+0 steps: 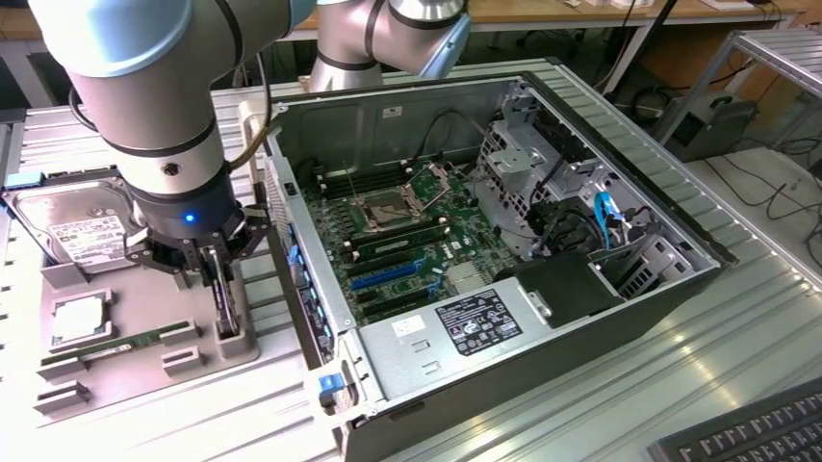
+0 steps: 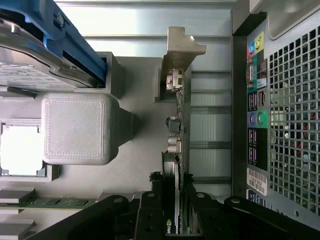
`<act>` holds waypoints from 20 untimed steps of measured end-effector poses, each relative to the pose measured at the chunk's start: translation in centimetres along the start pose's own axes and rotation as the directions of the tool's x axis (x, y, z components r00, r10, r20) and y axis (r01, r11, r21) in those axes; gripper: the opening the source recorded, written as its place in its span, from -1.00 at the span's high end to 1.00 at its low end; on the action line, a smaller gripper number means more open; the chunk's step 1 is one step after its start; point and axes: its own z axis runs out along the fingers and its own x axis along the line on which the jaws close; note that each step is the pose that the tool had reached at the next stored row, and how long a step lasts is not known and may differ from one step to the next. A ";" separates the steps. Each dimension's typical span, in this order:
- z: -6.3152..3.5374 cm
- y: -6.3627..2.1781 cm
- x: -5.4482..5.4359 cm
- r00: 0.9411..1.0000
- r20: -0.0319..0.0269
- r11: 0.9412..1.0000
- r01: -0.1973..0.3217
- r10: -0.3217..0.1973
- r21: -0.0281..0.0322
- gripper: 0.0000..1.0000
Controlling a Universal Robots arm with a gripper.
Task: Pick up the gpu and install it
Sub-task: 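Pick up the gpu and move the gpu toward the slot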
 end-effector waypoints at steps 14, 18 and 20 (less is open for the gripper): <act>-4.74 0.33 -0.1 1.000 0.000 1.000 0.003 -0.003 0.000 0.47; -6.56 0.46 -0.1 1.000 -0.001 1.000 0.005 -0.005 0.000 0.47; -7.53 0.53 -0.1 1.000 -0.001 1.000 0.007 -0.007 0.000 0.47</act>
